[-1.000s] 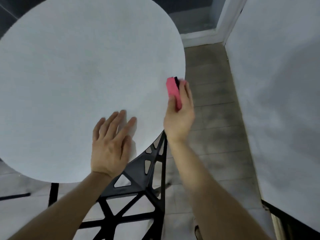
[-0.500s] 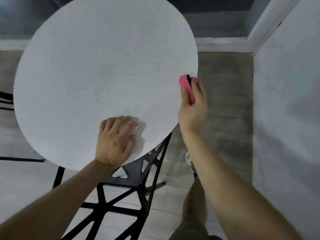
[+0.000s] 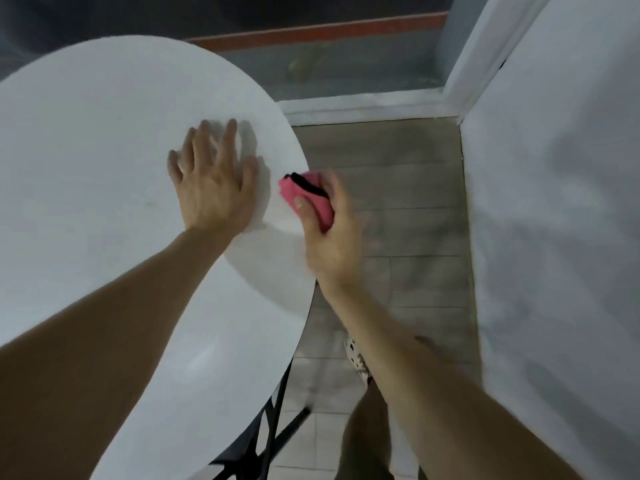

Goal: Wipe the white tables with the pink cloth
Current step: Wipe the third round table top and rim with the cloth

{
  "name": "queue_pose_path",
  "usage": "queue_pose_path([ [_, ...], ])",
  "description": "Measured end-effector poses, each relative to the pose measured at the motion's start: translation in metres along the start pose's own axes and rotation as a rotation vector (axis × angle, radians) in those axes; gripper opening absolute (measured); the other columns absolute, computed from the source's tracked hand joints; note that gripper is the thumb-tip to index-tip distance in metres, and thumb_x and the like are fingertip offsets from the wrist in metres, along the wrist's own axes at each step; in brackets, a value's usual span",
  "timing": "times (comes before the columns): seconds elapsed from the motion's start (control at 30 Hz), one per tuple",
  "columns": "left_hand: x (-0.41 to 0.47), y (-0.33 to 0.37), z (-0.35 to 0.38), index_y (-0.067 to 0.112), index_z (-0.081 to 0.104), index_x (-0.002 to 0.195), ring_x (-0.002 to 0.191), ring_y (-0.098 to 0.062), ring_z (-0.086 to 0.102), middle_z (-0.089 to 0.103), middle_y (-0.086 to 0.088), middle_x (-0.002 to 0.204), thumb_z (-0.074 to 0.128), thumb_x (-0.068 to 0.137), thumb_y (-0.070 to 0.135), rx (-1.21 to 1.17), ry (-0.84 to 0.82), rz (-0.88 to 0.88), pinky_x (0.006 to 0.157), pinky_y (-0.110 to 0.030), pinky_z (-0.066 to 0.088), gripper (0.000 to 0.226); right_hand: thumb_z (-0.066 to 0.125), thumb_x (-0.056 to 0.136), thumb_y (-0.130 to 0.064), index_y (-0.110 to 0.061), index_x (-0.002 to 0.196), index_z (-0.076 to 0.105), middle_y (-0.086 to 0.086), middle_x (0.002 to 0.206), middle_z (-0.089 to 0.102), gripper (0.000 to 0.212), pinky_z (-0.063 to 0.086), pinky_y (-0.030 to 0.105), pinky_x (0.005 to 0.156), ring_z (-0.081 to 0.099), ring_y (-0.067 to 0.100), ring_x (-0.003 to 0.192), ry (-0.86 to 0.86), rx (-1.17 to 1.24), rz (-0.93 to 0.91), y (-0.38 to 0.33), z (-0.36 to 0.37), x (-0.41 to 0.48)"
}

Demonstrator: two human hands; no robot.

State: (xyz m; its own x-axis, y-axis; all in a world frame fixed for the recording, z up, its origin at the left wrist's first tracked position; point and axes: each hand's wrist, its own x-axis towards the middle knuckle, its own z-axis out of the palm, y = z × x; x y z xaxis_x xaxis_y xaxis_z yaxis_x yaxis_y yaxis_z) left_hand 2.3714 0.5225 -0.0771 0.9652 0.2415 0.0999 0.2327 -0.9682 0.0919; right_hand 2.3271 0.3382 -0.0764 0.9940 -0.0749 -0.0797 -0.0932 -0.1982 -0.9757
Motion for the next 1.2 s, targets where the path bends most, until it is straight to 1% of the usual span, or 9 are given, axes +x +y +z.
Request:
queue_pose_path([
  [0.1,0.002,0.002,0.006,0.03,0.037,0.162,0.158,-0.036,0.029,0.035,-0.014,0.169,0.036,0.11,0.052,0.01,0.012,-0.002,0.129,-0.06,0.02,0.057,0.058,0.113,-0.031,-0.035,0.141,0.061,-0.02,0.123,0.073,0.029,0.057,0.027,0.096,0.07,0.003,0.114,-0.067,0.034,0.002,0.012,-0.01,-0.039],
  [0.17,0.001,0.004,0.005,0.031,0.037,0.162,0.159,-0.034,0.027,0.034,-0.012,0.17,0.036,0.11,0.051,0.016,-0.007,-0.012,0.129,-0.059,0.019,0.056,0.055,0.114,-0.032,-0.031,0.14,0.061,-0.015,0.123,0.073,0.026,0.059,0.034,0.095,0.071,0.008,0.113,-0.131,-0.011,0.004,0.015,-0.008,-0.03],
  [0.33,-0.001,0.008,0.0,0.032,0.037,0.164,0.162,-0.031,0.024,0.032,-0.01,0.172,0.035,0.108,0.051,0.022,-0.026,-0.04,0.13,-0.059,0.019,0.059,0.061,0.111,-0.037,-0.017,0.151,0.059,-0.003,0.128,0.073,0.045,0.05,0.008,0.087,0.061,0.001,0.103,-0.228,-0.194,-0.119,-0.004,0.031,0.107],
  [0.43,-0.002,0.008,0.002,0.028,0.038,0.165,0.163,-0.033,0.024,0.033,-0.013,0.172,0.033,0.109,0.048,0.035,-0.016,-0.041,0.13,-0.06,0.018,0.06,0.062,0.111,-0.031,-0.013,0.158,0.052,0.002,0.148,0.065,0.051,0.057,0.025,0.1,0.066,0.015,0.123,-0.254,-0.185,-0.196,0.001,0.046,0.129],
  [0.6,-0.004,0.007,0.005,0.021,0.044,0.164,0.162,-0.036,0.027,0.036,-0.017,0.171,0.035,0.109,0.048,0.044,0.005,-0.038,0.127,-0.063,0.021,0.063,0.056,0.114,-0.021,-0.015,0.167,0.038,0.001,0.172,0.04,0.056,0.051,0.047,0.118,0.044,0.021,0.156,-0.305,-0.074,-0.176,0.015,0.003,0.046],
  [0.77,-0.001,0.006,0.003,0.019,0.044,0.165,0.163,-0.038,0.027,0.035,-0.019,0.172,0.037,0.107,0.048,0.028,-0.009,-0.027,0.127,-0.065,0.02,0.065,0.057,0.112,-0.027,-0.012,0.164,0.044,0.005,0.163,0.053,0.056,0.052,0.039,0.115,0.057,0.023,0.142,-0.443,-0.163,-0.185,-0.004,0.06,0.161],
  [0.9,-0.002,0.003,0.002,0.02,0.044,0.166,0.164,-0.037,0.025,0.033,-0.018,0.173,0.038,0.108,0.046,0.019,-0.016,-0.019,0.126,-0.067,0.02,0.064,0.061,0.109,-0.018,-0.007,0.159,0.05,0.01,0.162,0.053,0.053,0.046,0.045,0.121,0.053,0.026,0.147,-0.555,-0.183,-0.259,-0.013,0.114,0.231],
  [1.07,-0.003,0.003,0.004,0.018,0.047,0.164,0.162,-0.038,0.029,0.036,-0.019,0.172,0.039,0.108,0.044,-0.01,0.014,-0.014,0.124,-0.069,0.024,0.062,0.058,0.112,-0.017,-0.007,0.163,0.044,0.008,0.166,0.049,0.054,0.054,0.042,0.115,0.053,0.021,0.149,-0.51,-0.119,-0.24,-0.004,0.036,0.153],
  [1.2,0.0,0.002,0.004,0.016,0.048,0.163,0.162,-0.039,0.029,0.036,-0.019,0.171,0.044,0.106,0.042,-0.02,0.01,-0.007,0.123,-0.07,0.025,0.063,0.058,0.112,-0.015,-0.009,0.165,0.04,0.004,0.17,0.043,0.056,0.058,0.041,0.11,0.052,0.021,0.15,-0.612,-0.095,-0.2,0.004,-0.021,0.103],
])
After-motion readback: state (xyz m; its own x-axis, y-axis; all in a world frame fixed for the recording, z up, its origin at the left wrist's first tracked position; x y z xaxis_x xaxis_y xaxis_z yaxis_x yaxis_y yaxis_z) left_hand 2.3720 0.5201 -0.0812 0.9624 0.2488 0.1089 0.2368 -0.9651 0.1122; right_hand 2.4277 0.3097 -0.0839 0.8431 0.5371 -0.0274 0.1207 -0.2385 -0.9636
